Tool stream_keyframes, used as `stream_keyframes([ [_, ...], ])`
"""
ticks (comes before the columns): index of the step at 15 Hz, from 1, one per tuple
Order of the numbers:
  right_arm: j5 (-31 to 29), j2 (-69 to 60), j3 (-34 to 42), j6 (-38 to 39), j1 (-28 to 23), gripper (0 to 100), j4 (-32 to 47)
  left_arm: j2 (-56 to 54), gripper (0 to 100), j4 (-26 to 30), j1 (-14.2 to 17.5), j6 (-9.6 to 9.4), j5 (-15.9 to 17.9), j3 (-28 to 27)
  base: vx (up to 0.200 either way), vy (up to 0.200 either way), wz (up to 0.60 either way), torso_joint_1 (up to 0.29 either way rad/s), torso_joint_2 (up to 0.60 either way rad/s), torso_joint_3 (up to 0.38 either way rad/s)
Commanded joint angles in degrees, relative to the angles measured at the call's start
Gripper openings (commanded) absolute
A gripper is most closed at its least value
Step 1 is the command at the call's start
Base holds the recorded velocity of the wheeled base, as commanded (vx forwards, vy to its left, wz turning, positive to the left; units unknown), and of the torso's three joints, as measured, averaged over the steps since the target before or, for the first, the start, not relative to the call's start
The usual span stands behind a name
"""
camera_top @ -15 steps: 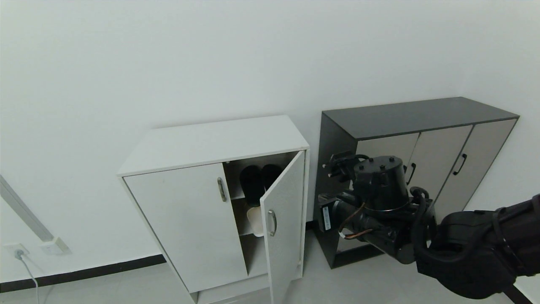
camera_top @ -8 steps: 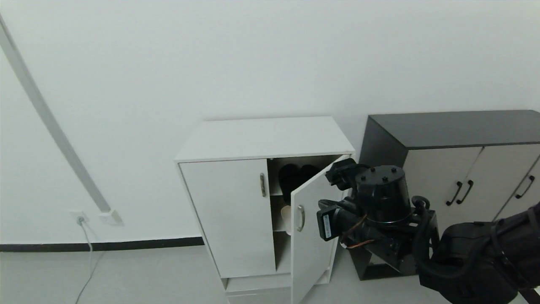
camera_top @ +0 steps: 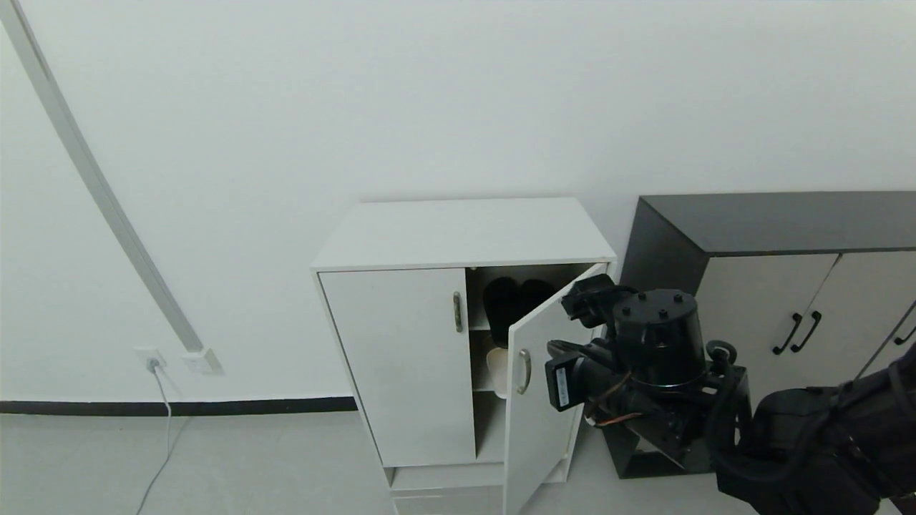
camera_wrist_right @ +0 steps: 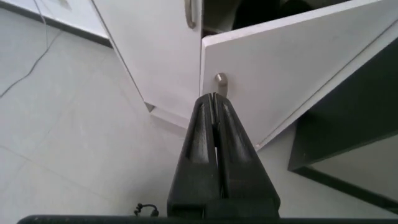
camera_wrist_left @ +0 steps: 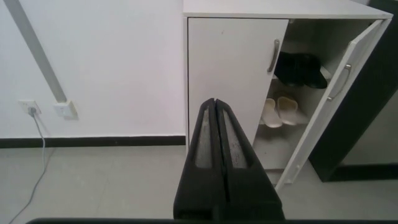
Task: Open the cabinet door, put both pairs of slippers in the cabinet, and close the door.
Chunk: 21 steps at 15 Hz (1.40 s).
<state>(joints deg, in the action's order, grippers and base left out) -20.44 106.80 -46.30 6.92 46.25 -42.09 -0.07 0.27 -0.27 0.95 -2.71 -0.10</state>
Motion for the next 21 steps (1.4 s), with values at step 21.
stream_keyframes([
  [21, 10.34, 3.5, 26.96, -1.21, -0.11, 0, -29.45, 0.07, 0, 0.0, -0.08, -0.07, 0.07, 0.01, 0.076, 0.0, 0.0, 0.002, 0.0, 0.001],
])
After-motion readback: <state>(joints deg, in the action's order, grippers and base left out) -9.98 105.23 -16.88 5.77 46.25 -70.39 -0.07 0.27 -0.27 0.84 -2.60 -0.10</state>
